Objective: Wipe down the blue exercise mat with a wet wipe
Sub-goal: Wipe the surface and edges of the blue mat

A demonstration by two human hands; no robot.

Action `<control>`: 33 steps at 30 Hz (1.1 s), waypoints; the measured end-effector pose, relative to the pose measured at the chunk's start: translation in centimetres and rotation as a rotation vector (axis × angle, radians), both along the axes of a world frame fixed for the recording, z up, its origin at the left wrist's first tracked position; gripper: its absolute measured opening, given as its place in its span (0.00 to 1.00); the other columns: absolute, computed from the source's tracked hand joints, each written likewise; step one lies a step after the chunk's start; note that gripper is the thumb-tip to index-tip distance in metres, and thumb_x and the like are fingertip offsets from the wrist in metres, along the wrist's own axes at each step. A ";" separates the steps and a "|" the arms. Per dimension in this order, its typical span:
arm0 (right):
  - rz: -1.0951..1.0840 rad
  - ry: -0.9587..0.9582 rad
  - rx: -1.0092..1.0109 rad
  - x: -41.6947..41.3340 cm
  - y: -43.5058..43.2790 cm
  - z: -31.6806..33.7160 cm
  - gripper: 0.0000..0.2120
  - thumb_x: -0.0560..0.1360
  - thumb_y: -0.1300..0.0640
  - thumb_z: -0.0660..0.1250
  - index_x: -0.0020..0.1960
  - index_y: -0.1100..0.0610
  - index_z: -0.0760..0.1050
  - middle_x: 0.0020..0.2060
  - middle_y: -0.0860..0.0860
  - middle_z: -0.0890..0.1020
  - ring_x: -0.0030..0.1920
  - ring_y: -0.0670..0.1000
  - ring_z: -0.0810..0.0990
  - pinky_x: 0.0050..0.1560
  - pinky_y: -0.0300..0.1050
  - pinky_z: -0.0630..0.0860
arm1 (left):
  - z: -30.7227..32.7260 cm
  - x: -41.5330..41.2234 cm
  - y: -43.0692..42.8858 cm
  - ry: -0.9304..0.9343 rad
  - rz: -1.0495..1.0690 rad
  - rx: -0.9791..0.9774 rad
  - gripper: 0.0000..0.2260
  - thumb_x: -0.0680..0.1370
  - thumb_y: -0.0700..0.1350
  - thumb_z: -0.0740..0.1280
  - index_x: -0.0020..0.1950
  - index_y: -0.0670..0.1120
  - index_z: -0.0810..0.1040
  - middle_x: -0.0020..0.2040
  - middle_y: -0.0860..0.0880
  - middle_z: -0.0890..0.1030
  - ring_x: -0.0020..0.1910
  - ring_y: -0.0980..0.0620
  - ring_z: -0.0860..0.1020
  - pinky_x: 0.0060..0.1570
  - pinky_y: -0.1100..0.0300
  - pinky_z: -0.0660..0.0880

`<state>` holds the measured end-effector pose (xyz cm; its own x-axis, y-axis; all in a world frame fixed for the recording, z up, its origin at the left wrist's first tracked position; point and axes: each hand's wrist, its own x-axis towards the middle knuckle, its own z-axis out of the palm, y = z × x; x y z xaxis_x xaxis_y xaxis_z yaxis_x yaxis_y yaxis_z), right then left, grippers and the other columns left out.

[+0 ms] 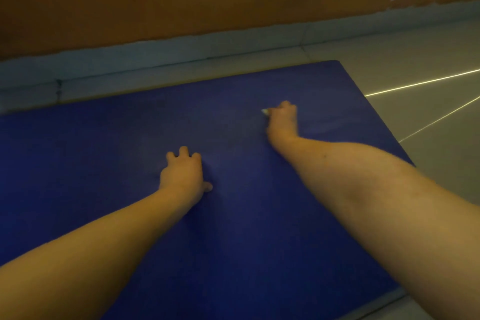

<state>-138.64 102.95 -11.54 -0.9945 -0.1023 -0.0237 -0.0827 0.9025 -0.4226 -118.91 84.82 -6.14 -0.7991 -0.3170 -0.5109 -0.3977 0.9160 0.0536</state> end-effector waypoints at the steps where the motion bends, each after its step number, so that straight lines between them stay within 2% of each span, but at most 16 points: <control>1: -0.101 -0.028 0.073 -1.0 0.8 0.1 0.12 0.81 0.62 0.63 0.63 0.64 0.77 0.61 0.59 0.71 0.65 0.62 0.71 0.63 0.49 0.70 | 0.0 0.0 -0.1 -0.005 -0.016 -0.006 0.33 0.74 0.60 0.73 0.72 0.46 0.67 0.73 0.45 0.61 0.73 0.37 0.60 0.54 0.47 0.78; 4: -0.155 -0.116 0.127 -1.0 -0.4 1.1 0.17 0.80 0.60 0.61 0.68 0.59 0.75 0.68 0.60 0.69 0.70 0.63 0.67 0.70 0.53 0.67 | 0.1 0.2 -0.5 -0.025 -0.071 -0.015 0.34 0.76 0.62 0.70 0.74 0.46 0.65 0.74 0.45 0.59 0.73 0.38 0.59 0.56 0.47 0.77; 5: -0.116 -0.135 0.093 -0.1 -2.2 1.3 0.18 0.79 0.60 0.62 0.68 0.59 0.74 0.68 0.61 0.70 0.69 0.63 0.68 0.68 0.51 0.68 | 0.2 0.3 -0.8 -0.040 -0.088 -0.010 0.33 0.77 0.62 0.68 0.75 0.47 0.64 0.75 0.46 0.59 0.74 0.38 0.59 0.57 0.47 0.77; 7: -0.020 -0.124 0.032 3.4 -7.0 1.6 0.14 0.79 0.61 0.65 0.64 0.62 0.74 0.64 0.61 0.72 0.65 0.61 0.73 0.56 0.45 0.69 | 0.6 0.2 -1.7 -0.079 -0.124 0.024 0.29 0.80 0.61 0.64 0.76 0.48 0.63 0.75 0.47 0.58 0.74 0.40 0.58 0.61 0.47 0.74; 8: 0.056 -0.130 -0.023 5.4 -9.5 1.6 0.12 0.79 0.62 0.66 0.61 0.63 0.73 0.62 0.60 0.73 0.61 0.60 0.75 0.51 0.46 0.70 | 0.8 0.1 -2.4 -0.092 -0.151 0.058 0.27 0.81 0.59 0.63 0.77 0.49 0.64 0.76 0.47 0.59 0.73 0.41 0.59 0.63 0.46 0.73; 10: 0.334 -0.175 -0.132 9.3 -13.9 1.5 0.12 0.78 0.62 0.68 0.60 0.63 0.74 0.61 0.61 0.74 0.57 0.59 0.76 0.49 0.49 0.74 | 1.6 -0.1 -4.1 -0.105 -0.234 0.122 0.24 0.82 0.54 0.62 0.77 0.51 0.65 0.76 0.49 0.61 0.72 0.43 0.62 0.68 0.47 0.70; 12: 0.659 -0.168 -0.103 11.2 -15.2 1.3 0.12 0.79 0.63 0.66 0.62 0.62 0.77 0.60 0.61 0.73 0.59 0.59 0.72 0.56 0.51 0.71 | 2.4 -0.1 -5.8 -0.138 -0.348 0.132 0.23 0.82 0.51 0.63 0.78 0.52 0.66 0.78 0.50 0.62 0.72 0.44 0.64 0.70 0.50 0.67; 13: 0.724 -0.130 -0.058 10.5 -15.0 0.9 0.12 0.79 0.63 0.65 0.62 0.60 0.78 0.59 0.59 0.73 0.58 0.58 0.71 0.58 0.51 0.69 | 3.0 0.1 -6.7 -0.162 -0.384 0.123 0.24 0.82 0.51 0.63 0.78 0.52 0.66 0.78 0.51 0.61 0.72 0.45 0.65 0.70 0.51 0.67; 15: 0.672 -0.073 -0.091 8.5 -12.4 0.5 0.10 0.80 0.56 0.66 0.59 0.59 0.78 0.55 0.55 0.72 0.54 0.55 0.72 0.57 0.51 0.71 | 3.7 0.5 -7.9 -0.200 -0.402 0.108 0.24 0.82 0.51 0.64 0.79 0.52 0.65 0.78 0.52 0.61 0.74 0.48 0.64 0.70 0.52 0.66; 17: 0.487 -0.004 -0.021 5.7 -8.5 1.0 0.13 0.81 0.51 0.65 0.60 0.59 0.77 0.54 0.54 0.72 0.55 0.57 0.74 0.53 0.48 0.71 | 4.1 1.4 -9.0 -0.211 -0.397 0.099 0.25 0.83 0.53 0.63 0.79 0.53 0.64 0.78 0.53 0.59 0.75 0.49 0.63 0.70 0.53 0.67; 20: 0.143 0.034 0.148 1.9 -1.5 1.5 0.14 0.82 0.55 0.61 0.64 0.61 0.75 0.61 0.60 0.72 0.61 0.64 0.73 0.57 0.52 0.71 | 3.9 3.0 -10.2 -0.201 -0.389 0.108 0.24 0.83 0.53 0.63 0.79 0.54 0.64 0.78 0.54 0.59 0.75 0.51 0.62 0.70 0.53 0.68; 22: -0.050 -0.016 0.159 0.8 1.4 1.4 0.16 0.83 0.58 0.60 0.68 0.64 0.72 0.66 0.61 0.70 0.66 0.64 0.70 0.62 0.55 0.71 | 3.6 4.1 -10.4 -0.192 -0.387 0.103 0.24 0.83 0.52 0.63 0.78 0.54 0.64 0.78 0.55 0.59 0.75 0.52 0.62 0.69 0.54 0.69; 24: -0.120 -0.033 0.183 1.1 1.3 1.2 0.16 0.83 0.62 0.61 0.70 0.62 0.73 0.68 0.59 0.67 0.68 0.62 0.66 0.64 0.52 0.70 | 3.4 5.1 -10.4 -0.172 -0.384 0.092 0.23 0.83 0.51 0.62 0.78 0.53 0.64 0.78 0.55 0.58 0.75 0.52 0.62 0.68 0.55 0.69; 28: 0.079 -0.060 -0.038 6.6 -5.4 0.5 0.19 0.78 0.68 0.63 0.68 0.58 0.78 0.64 0.60 0.71 0.64 0.62 0.68 0.64 0.49 0.68 | 3.4 6.4 -11.1 -0.125 -0.349 0.064 0.22 0.83 0.49 0.61 0.78 0.51 0.65 0.77 0.53 0.59 0.74 0.50 0.63 0.66 0.53 0.71; 30: 0.276 -0.034 -0.176 11.0 -9.5 0.1 0.17 0.77 0.69 0.64 0.64 0.60 0.80 0.58 0.61 0.73 0.60 0.61 0.71 0.64 0.48 0.69 | 3.1 7.0 -11.7 -0.118 -0.296 0.046 0.22 0.83 0.49 0.61 0.77 0.51 0.66 0.76 0.52 0.61 0.72 0.48 0.66 0.64 0.51 0.73; 33: 0.612 -0.073 -0.210 17.3 -14.6 0.0 0.14 0.77 0.68 0.66 0.61 0.60 0.81 0.57 0.61 0.74 0.57 0.58 0.71 0.63 0.51 0.70 | 2.2 8.3 -12.2 -0.081 -0.171 0.015 0.19 0.82 0.49 0.61 0.73 0.51 0.70 0.71 0.51 0.66 0.63 0.48 0.72 0.56 0.51 0.77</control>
